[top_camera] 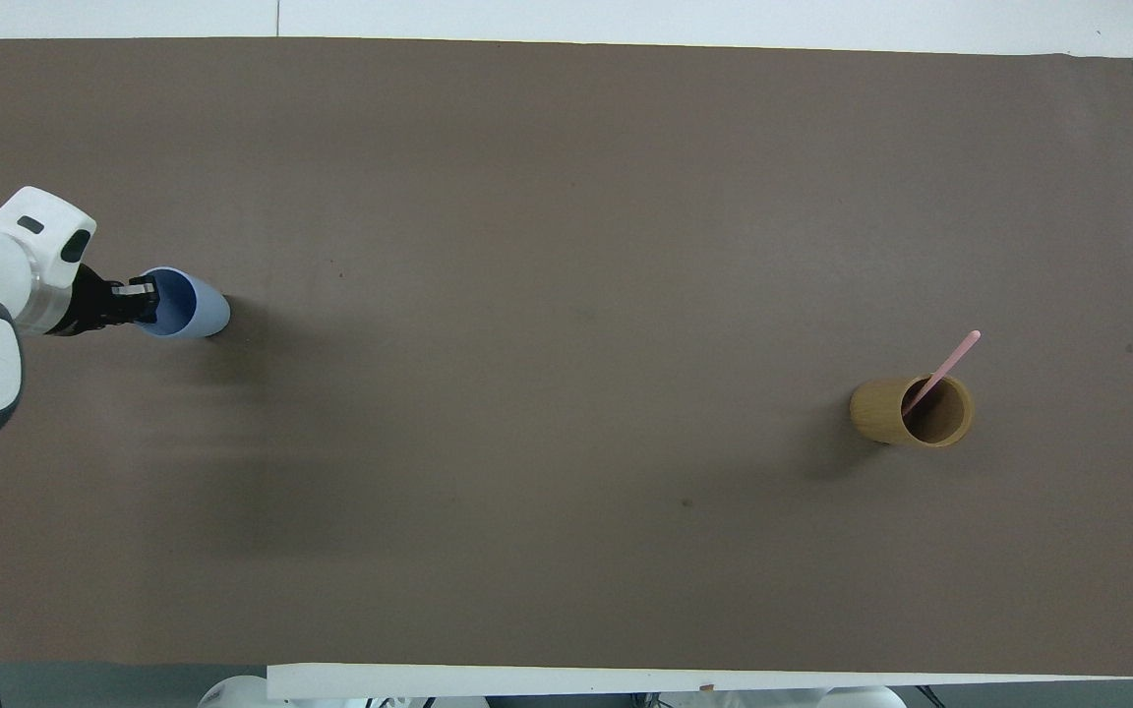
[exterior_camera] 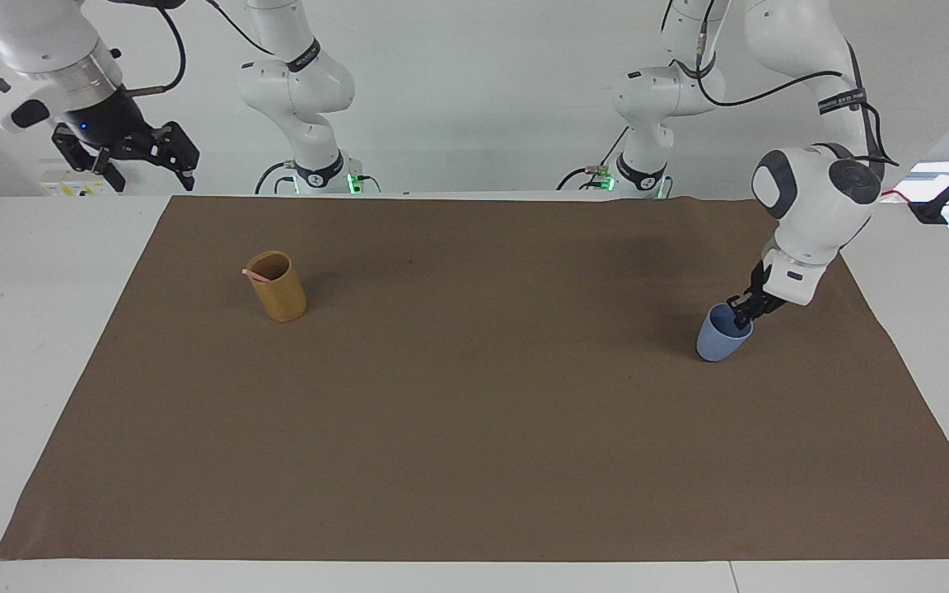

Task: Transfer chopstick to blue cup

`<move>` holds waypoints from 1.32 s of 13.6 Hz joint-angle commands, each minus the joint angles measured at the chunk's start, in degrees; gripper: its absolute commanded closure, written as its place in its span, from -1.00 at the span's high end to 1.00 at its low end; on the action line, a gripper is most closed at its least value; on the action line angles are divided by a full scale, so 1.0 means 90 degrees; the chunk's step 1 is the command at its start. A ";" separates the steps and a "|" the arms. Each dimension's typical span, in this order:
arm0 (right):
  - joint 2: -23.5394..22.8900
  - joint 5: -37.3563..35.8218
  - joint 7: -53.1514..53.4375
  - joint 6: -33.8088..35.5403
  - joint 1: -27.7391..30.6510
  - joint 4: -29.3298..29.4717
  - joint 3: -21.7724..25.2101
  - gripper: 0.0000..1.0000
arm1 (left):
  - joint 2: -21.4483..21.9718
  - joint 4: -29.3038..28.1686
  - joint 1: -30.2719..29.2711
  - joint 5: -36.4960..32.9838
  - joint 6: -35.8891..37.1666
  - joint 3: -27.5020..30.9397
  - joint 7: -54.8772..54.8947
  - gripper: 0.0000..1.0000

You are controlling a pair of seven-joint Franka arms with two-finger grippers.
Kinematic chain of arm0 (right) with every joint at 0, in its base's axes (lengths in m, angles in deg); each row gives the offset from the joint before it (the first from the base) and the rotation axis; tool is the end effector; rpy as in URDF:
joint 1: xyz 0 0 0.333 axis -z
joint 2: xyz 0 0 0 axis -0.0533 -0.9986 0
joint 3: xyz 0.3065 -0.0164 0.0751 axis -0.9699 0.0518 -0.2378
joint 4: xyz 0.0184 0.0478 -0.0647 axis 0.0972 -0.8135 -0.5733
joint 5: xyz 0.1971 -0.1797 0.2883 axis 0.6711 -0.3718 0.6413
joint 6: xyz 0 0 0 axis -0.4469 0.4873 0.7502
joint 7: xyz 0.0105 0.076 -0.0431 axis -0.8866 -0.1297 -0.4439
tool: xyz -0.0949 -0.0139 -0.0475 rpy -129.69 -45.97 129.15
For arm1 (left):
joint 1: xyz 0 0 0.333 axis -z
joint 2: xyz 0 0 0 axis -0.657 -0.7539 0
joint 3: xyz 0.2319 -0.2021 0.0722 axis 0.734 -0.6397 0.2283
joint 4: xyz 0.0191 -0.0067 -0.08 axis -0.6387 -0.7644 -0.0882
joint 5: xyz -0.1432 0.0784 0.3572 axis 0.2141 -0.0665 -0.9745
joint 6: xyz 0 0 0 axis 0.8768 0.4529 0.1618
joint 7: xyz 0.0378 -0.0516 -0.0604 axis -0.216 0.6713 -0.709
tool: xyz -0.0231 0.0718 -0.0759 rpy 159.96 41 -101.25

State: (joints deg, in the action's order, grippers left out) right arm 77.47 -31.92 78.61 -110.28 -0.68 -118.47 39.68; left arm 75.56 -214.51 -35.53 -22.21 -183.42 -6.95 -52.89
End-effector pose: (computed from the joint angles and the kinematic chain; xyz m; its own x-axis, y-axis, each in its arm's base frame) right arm 0.5188 -0.0591 0.6663 0.9936 0.0262 -0.1100 0.0291 -0.9993 0.0249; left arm 0.5349 -0.0688 0.3797 0.9792 0.1967 0.0498 0.1954 -0.9803 0.0287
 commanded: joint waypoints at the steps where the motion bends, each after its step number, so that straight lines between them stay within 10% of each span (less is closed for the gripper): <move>1: 0.0137 -0.0029 0.0067 0.0007 0.0009 -0.0148 -0.0019 1.00 | -0.0038 0.0180 0.1410 0.0038 -0.0112 0.0049 -0.1516 -1.00; 6: 0.0137 -0.0029 0.0067 0.0007 0.0009 -0.0148 -0.0019 1.00 | -0.0107 0.0201 0.3026 0.0047 -0.0142 0.0029 -0.3016 -0.75; 8: 0.0137 -0.0029 0.0067 0.0007 0.0000 -0.0148 -0.0019 1.00 | -0.0097 0.0201 0.3086 0.0057 -0.0131 0.0029 -0.3026 0.73; 9: 0.0137 -0.0029 0.0067 0.0007 0.0009 -0.0148 -0.0019 1.00 | -0.0107 0.0268 0.3047 0.0057 -0.0122 0.0029 -0.3036 1.00; 18: 0.0225 -0.0029 0.0028 0.0504 -0.0040 -0.0159 -0.0087 1.00 | 0.0508 0.2492 0.0347 -0.0021 0.3418 0.0078 -0.0300 1.00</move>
State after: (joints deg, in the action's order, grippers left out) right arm 77.65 -31.91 78.60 -107.43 -0.93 -118.56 39.42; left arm 79.19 -195.78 -25.49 -22.36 -159.52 -5.77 -64.71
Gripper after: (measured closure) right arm 0.000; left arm 0.000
